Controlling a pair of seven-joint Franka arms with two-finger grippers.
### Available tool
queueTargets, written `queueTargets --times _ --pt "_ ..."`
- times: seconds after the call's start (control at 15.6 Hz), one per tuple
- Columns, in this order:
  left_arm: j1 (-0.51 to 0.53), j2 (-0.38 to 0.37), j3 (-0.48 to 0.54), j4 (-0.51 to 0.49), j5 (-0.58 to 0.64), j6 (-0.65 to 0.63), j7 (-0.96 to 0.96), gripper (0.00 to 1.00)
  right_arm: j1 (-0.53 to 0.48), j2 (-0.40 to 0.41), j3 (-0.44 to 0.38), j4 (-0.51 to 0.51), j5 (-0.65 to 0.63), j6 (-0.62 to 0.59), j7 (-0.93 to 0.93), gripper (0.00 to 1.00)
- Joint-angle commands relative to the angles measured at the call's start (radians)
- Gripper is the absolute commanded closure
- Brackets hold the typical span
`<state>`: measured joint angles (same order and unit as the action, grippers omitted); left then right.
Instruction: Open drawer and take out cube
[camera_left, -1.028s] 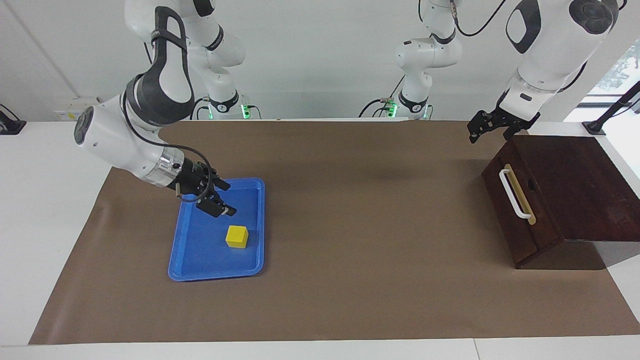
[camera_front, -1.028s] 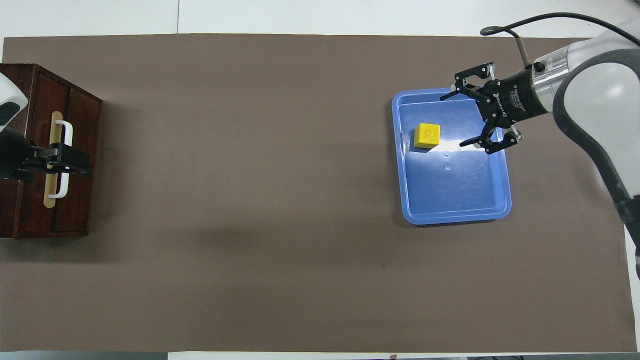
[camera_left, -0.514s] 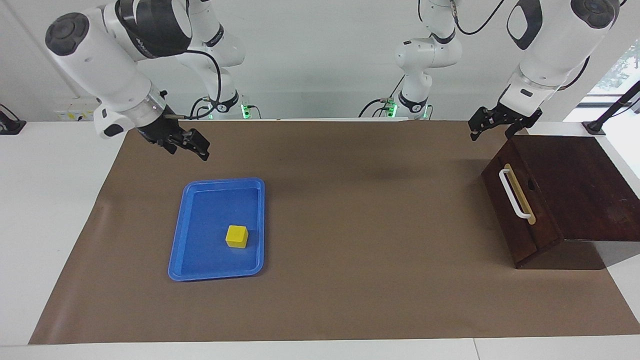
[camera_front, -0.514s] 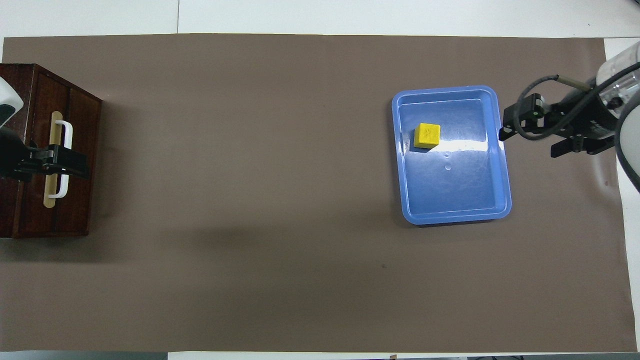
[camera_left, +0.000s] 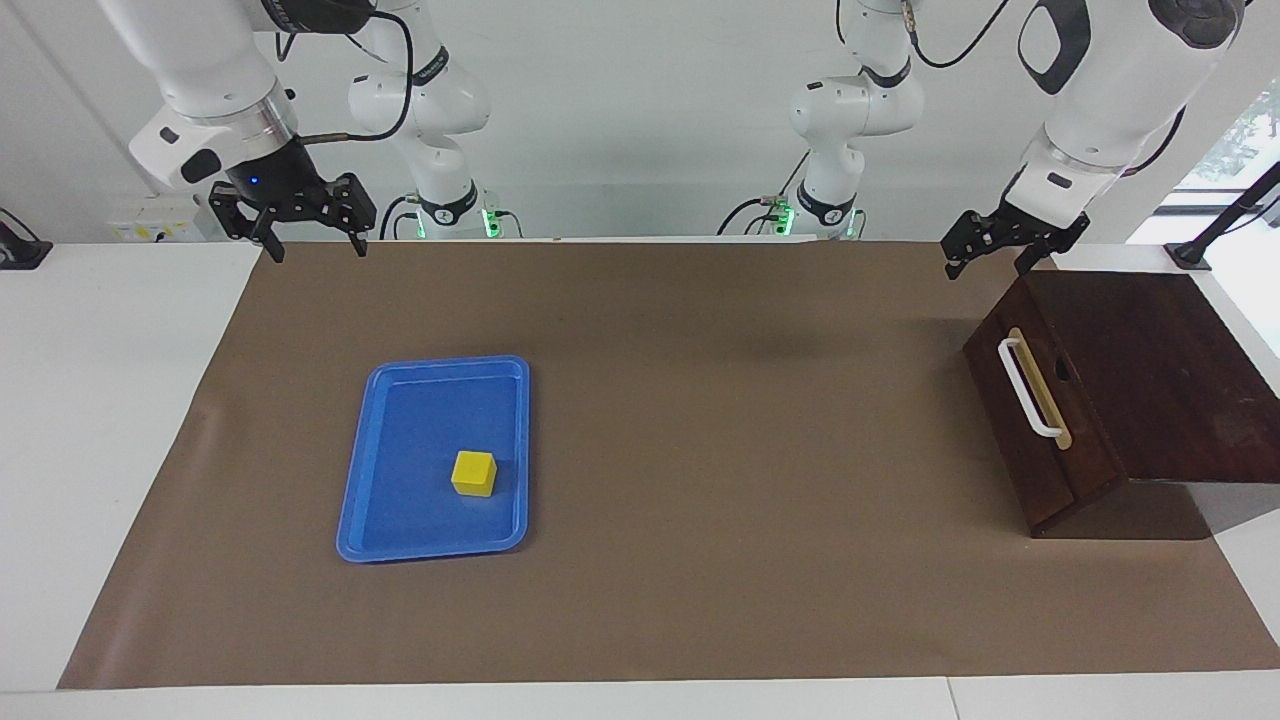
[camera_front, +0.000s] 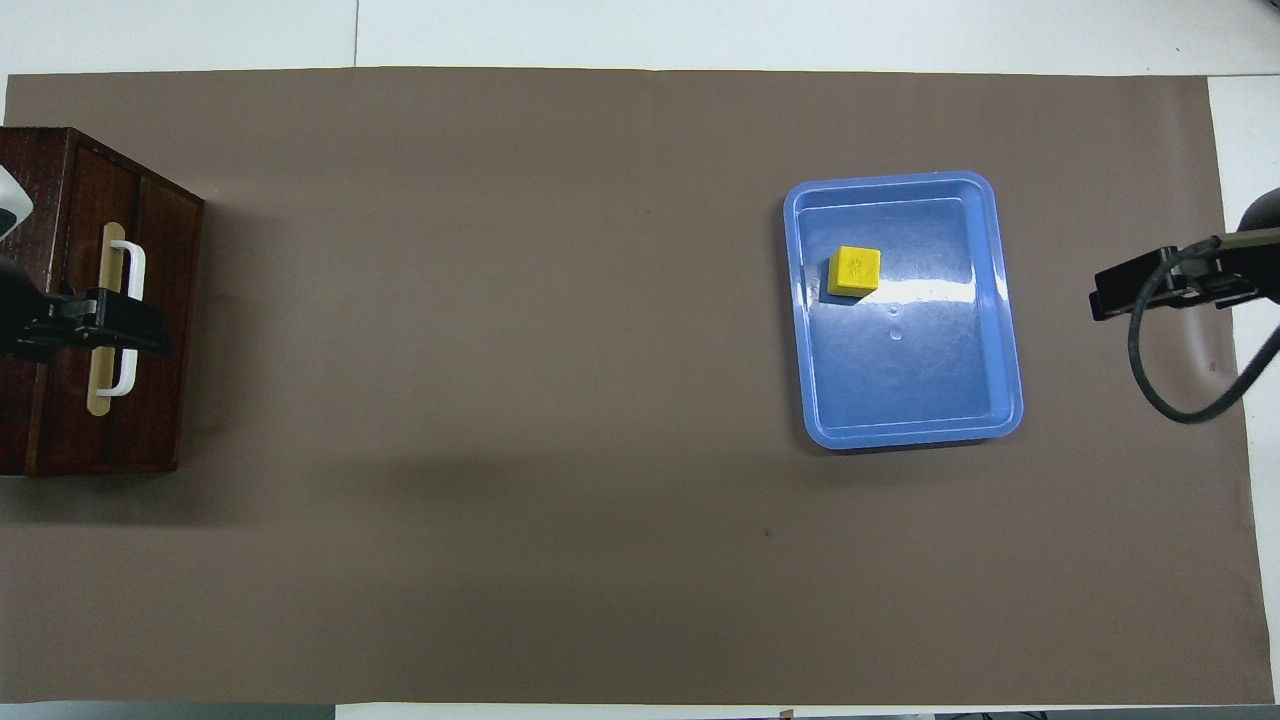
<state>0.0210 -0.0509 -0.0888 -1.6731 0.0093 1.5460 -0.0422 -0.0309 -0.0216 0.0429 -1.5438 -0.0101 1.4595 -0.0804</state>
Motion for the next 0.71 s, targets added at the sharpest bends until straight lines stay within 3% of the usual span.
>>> queueTargets --times 0.0,0.64 --pt "0.011 -0.015 -0.005 -0.007 -0.017 0.003 0.010 0.00 -0.072 -0.006 0.046 -0.064 -0.017 0.039 -0.044 0.00" --pt "0.010 -0.014 0.011 -0.007 -0.017 0.005 0.018 0.00 -0.069 0.008 0.051 -0.048 -0.021 0.025 -0.035 0.00"
